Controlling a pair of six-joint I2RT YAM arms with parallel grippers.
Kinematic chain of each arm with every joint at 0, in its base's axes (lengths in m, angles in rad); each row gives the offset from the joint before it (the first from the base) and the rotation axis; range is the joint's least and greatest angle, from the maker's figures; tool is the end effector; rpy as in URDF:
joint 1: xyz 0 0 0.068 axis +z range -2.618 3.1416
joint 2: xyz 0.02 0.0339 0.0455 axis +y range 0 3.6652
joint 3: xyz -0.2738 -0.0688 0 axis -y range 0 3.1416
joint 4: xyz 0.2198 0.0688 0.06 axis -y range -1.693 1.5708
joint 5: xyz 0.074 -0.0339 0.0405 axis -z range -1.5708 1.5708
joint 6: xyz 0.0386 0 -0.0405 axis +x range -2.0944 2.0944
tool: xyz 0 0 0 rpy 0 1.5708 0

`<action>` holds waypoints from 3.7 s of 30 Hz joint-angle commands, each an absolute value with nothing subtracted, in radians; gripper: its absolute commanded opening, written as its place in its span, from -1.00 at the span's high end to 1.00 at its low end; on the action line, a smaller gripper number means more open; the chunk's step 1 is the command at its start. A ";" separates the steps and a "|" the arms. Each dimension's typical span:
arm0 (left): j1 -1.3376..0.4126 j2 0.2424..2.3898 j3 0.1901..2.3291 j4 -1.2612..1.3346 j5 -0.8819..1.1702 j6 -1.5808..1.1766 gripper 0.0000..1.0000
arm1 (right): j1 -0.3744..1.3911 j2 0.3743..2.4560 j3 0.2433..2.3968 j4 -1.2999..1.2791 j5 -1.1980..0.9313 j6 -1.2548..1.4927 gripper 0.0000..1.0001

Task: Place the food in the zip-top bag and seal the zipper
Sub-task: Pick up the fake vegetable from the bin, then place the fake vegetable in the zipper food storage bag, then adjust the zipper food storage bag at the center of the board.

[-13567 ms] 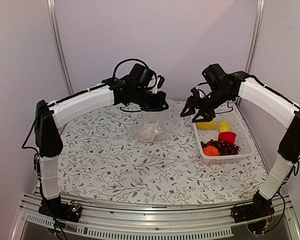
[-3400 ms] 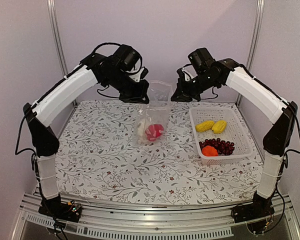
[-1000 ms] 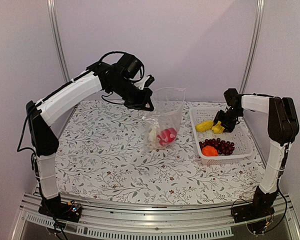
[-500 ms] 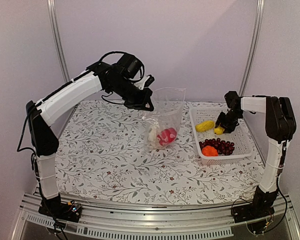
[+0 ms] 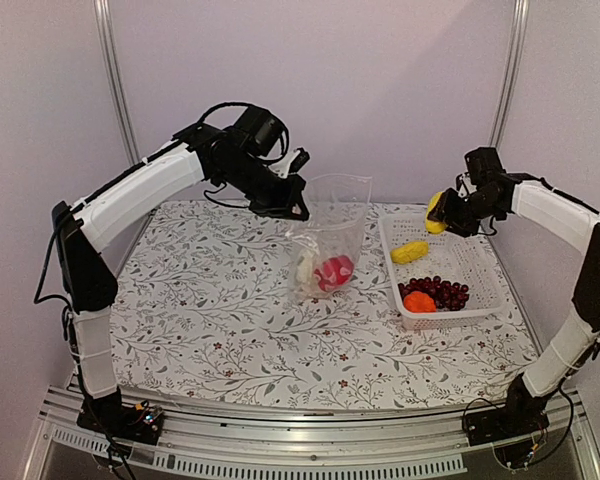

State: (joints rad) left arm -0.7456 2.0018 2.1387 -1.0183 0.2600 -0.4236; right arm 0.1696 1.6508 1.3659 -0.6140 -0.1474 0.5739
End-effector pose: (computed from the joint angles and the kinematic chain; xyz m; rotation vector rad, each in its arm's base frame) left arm 0.2980 -0.2887 0.3658 0.5356 2.5389 -0.7961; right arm 0.3337 0.0629 0.2944 0.4429 2.4848 0.4936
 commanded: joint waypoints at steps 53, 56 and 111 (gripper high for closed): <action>-0.684 2.043 2.195 -0.934 0.390 -0.503 1.00 | 0.703 1.590 1.781 -0.710 0.063 0.258 -0.51; -0.679 2.036 2.237 -0.922 0.394 -0.513 1.00 | 0.704 1.564 1.782 -0.715 0.034 0.252 -0.49; -0.811 2.001 2.408 -1.422 0.016 -0.590 0.99 | 0.641 1.863 2.038 -0.867 -0.298 0.510 1.00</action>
